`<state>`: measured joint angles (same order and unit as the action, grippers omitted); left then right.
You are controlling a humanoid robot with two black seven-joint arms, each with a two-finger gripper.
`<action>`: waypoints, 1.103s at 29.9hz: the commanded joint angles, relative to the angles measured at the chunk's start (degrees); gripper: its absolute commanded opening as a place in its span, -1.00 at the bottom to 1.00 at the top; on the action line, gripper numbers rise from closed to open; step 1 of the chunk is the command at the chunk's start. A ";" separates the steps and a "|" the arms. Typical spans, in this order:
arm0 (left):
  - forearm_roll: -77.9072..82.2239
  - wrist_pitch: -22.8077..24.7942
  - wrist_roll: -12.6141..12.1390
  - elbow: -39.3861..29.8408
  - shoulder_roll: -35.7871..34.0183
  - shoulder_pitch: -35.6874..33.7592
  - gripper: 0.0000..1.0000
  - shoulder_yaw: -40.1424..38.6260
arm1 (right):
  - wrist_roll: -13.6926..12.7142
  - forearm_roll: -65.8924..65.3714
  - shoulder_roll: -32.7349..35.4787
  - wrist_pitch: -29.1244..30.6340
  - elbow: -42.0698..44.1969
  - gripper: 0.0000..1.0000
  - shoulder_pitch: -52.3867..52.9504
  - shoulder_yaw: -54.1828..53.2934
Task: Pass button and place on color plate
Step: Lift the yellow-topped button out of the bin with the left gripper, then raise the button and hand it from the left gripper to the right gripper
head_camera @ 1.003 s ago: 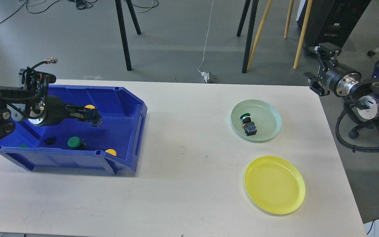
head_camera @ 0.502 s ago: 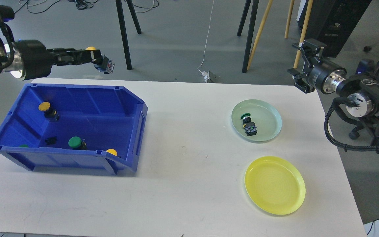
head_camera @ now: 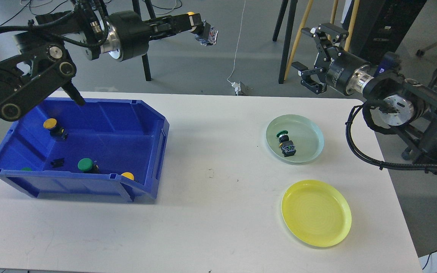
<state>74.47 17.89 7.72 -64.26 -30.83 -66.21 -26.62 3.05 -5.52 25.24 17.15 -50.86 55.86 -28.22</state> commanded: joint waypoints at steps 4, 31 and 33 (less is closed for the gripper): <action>1.72 -5.32 1.42 2.30 3.32 -0.33 -0.37 0.61 | -2.52 7.71 -0.54 0.08 -4.24 0.77 0.57 -1.66; 15.35 -17.27 8.10 5.99 12.90 0.38 -0.43 1.05 | -3.49 7.45 -6.34 -0.01 -4.95 0.77 5.14 -0.61; 15.35 -17.72 8.37 5.99 13.16 0.38 -0.43 1.13 | -3.49 7.45 -6.52 -0.01 -4.86 0.77 5.23 -0.61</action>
<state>89.82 1.17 15.64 -58.25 -18.19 -65.83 -25.59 -0.44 1.95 19.06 17.14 -55.87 61.02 -28.83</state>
